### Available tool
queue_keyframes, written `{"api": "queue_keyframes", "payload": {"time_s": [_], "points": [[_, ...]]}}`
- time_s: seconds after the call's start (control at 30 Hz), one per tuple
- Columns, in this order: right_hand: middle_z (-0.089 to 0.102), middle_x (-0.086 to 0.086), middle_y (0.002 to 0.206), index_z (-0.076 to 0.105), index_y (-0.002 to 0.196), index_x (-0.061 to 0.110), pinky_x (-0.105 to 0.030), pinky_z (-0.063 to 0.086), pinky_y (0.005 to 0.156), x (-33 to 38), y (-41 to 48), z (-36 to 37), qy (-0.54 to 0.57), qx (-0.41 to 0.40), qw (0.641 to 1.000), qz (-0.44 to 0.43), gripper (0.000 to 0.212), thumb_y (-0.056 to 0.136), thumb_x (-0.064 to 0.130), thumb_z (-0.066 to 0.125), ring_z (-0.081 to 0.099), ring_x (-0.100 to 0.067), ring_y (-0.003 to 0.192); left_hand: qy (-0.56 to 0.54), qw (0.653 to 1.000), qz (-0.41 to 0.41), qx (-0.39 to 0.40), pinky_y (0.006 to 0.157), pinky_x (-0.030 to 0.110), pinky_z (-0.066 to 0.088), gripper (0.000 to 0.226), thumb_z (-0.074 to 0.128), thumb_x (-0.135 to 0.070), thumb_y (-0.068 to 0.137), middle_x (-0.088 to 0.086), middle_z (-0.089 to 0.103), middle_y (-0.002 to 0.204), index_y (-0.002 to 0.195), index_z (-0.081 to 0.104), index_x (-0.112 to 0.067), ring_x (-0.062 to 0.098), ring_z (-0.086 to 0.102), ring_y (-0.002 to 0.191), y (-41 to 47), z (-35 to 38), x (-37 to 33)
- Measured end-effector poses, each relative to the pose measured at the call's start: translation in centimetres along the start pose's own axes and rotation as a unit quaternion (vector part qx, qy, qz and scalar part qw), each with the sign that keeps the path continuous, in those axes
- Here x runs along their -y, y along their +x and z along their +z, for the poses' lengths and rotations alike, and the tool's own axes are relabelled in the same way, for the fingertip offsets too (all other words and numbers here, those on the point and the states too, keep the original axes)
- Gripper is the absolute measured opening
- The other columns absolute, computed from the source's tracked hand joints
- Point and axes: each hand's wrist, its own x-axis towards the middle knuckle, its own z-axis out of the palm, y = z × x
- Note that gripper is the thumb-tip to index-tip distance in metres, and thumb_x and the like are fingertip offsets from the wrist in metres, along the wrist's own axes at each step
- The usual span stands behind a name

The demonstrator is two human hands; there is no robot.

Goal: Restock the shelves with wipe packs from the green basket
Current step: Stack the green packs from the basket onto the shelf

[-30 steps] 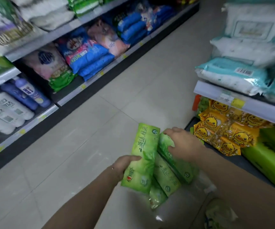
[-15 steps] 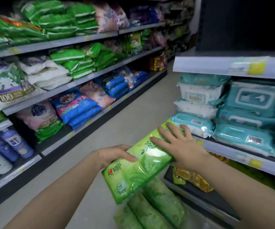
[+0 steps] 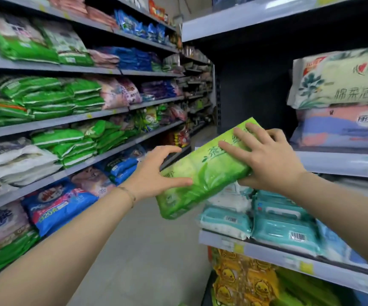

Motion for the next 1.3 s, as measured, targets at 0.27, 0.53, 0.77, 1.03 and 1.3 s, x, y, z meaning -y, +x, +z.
{"api": "queue_keyframes", "payload": {"time_s": [0.27, 0.53, 0.77, 1.03, 1.3], "points": [[0.036, -0.010, 0.120, 0.035, 0.141, 0.036, -0.047, 0.033, 0.091, -4.5, 2.8, -1.2, -0.047, 0.084, 0.984, 0.149, 0.086, 0.065, 0.060, 0.067, 0.033, -0.031, 0.112, 0.064, 0.980, 0.008, -0.186, 0.077, 0.031, 0.043, 0.026, 0.058, -0.033, 0.089, -0.005, 0.043, 0.101, 0.115, 0.057, -0.029, 0.020, 0.054, 0.086, 4.4, 3.0, -1.6], [0.045, 0.000, 0.112, 0.037, 0.116, 0.030, -0.042, 0.039, 0.088, -6.0, 3.0, -0.7, 0.038, 0.110, 0.973, 0.198, 0.074, 0.061, 0.067, 0.072, 0.042, -0.027, 0.110, -0.072, 0.981, 0.054, -0.170, 0.073, 0.025, 0.032, 0.005, 0.046, -0.022, 0.098, 0.001, 0.046, 0.106, 0.101, 0.048, -0.019, 0.003, 0.043, 0.084, 7.3, 3.9, -1.2], [0.052, 0.001, 0.105, 0.045, 0.113, 0.025, -0.035, 0.036, 0.074, -6.9, 3.6, 0.2, 0.055, 0.148, 0.963, 0.220, 0.064, 0.071, 0.071, 0.061, 0.050, -0.024, 0.107, 0.112, 0.963, 0.024, -0.242, 0.086, 0.037, 0.040, 0.027, 0.045, -0.042, 0.094, 0.000, 0.043, 0.111, 0.110, 0.054, -0.023, 0.021, 0.043, 0.104, 11.2, 3.8, -2.5], [0.041, -0.003, 0.141, 0.028, 0.145, 0.022, -0.041, 0.030, 0.105, -7.9, 3.4, 1.9, 0.057, 0.258, 0.937, 0.230, 0.090, 0.078, 0.082, 0.028, 0.034, -0.026, 0.132, 0.067, 0.997, -0.043, -0.022, 0.108, 0.043, 0.032, 0.052, 0.045, -0.048, 0.094, 0.002, 0.027, 0.152, 0.141, 0.039, -0.024, 0.026, 0.030, 0.137, 13.4, 5.6, -3.0], [0.057, -0.010, 0.101, 0.056, 0.103, 0.012, -0.041, 0.041, 0.075, -2.6, 2.2, 1.1, 0.019, 0.058, 0.996, 0.063, 0.045, 0.078, 0.044, 0.037, 0.053, -0.032, 0.094, 0.128, 0.985, 0.046, -0.106, 0.095, 0.041, 0.038, 0.037, 0.052, -0.033, 0.090, -0.002, 0.045, 0.128, 0.124, 0.049, -0.020, 0.021, 0.040, 0.119, 8.5, 5.9, -2.9]]}}
